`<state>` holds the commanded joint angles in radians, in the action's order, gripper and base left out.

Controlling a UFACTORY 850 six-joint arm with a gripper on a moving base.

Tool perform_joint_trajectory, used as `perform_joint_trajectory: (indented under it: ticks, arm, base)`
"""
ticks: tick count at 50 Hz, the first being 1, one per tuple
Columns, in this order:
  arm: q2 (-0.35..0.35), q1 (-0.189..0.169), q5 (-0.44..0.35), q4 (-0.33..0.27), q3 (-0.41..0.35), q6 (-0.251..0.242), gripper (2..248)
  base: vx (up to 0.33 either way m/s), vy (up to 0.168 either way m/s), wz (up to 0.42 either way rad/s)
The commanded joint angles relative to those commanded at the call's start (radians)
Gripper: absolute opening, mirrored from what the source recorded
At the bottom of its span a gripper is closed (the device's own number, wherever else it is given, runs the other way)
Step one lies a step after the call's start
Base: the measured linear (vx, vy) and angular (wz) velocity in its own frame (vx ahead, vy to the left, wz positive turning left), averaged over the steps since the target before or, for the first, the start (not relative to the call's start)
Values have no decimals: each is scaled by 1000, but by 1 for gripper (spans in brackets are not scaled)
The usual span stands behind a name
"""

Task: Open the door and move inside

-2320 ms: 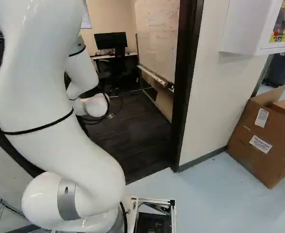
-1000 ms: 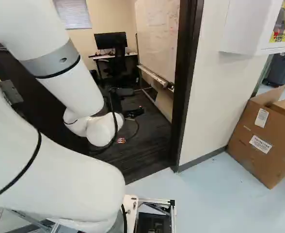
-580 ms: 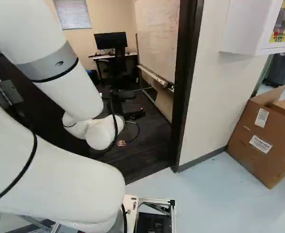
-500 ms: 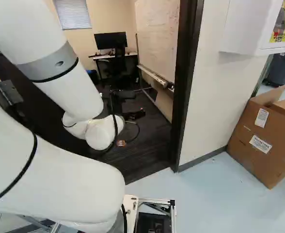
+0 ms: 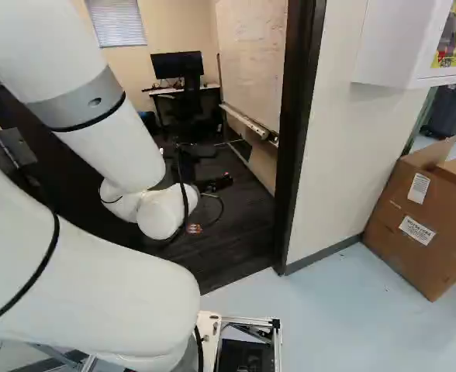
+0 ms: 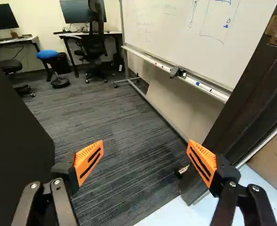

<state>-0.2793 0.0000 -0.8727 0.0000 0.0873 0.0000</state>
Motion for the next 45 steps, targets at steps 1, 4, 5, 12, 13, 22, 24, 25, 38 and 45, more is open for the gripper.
perform_joint_trajectory:
  ticks: [1,4,5,12,13,22,24,25,38,45]
  arm:
    - [0,0,0,0,0,0,247]
    - [0,0,0,0,0,0,247]
    - [0,0,0,0,0,0,247]
    - [0,0,0,0,0,0,247]
    - [0,0,0,0,0,0,247]
    - [0,0,0,0,0,0,247]
    - [0,0,0,0,0,0,247]
    - [0,0,0,0,0,0,247]
    - [0,0,0,0,0,0,247]
    - [0,0,0,0,0,0,247]
  base:
    - [0,0,0]
    - [0,0,0]
    - [0,0,0]
    - [-5,10,127]
    - [-5,10,80]
    - [30,2,-4]
    - [61,8,7]
    - [73,4,0]
    - [103,3,-6]
    - [123,3,-9]
